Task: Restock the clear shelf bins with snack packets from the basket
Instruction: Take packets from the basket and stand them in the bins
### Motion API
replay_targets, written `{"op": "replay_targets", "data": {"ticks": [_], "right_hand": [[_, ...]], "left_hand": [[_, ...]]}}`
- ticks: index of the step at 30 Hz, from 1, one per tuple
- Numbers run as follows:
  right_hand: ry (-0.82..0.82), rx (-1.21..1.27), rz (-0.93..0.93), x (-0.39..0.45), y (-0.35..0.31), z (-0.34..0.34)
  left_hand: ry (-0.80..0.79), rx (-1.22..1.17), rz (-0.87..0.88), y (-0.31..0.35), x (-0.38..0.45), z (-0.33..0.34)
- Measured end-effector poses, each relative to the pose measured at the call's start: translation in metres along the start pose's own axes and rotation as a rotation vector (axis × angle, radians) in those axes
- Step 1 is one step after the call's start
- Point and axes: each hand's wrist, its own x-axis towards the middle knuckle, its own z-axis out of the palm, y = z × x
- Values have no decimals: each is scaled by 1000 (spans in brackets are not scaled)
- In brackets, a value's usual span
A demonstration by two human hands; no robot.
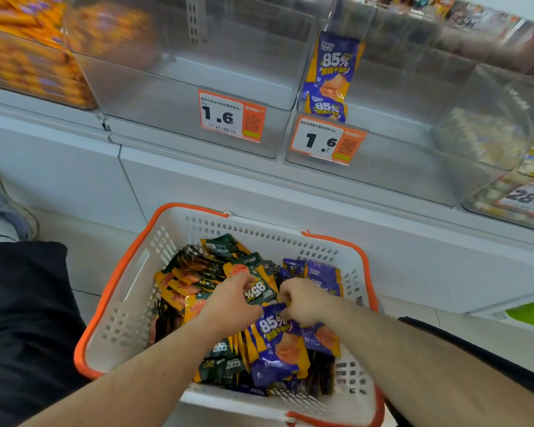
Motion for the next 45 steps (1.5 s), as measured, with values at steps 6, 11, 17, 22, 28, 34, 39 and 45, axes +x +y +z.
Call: {"op": "replay_targets", "data": {"ticks": [6,11,17,22,28,34,39,45], "right_hand": [[23,370,-20,-31,-2,-64],[40,683,-107,-59,-3,-108],[125,936,-125,-80,-4,-142],[86,1117,-157,-98,-8,-169],[333,1330,-151,-124,-11,-242],[555,1218,67,-77,27,-310],[457,1096,354,-6,30,-318],[359,957,401,36,19,-308]], "left_hand": [[-90,-241,-8,21,-5,-8],[-65,-604,-1,55,-12,-26],[-140,-1047,105,98,-17,-49],[-76,-1067,244,147,-16,-67],[446,-572,557,215,18,-125],[635,-1,527,258,98,-173],[384,9,259,252,132,-174],[398,17,247,255,126,-172]]}}
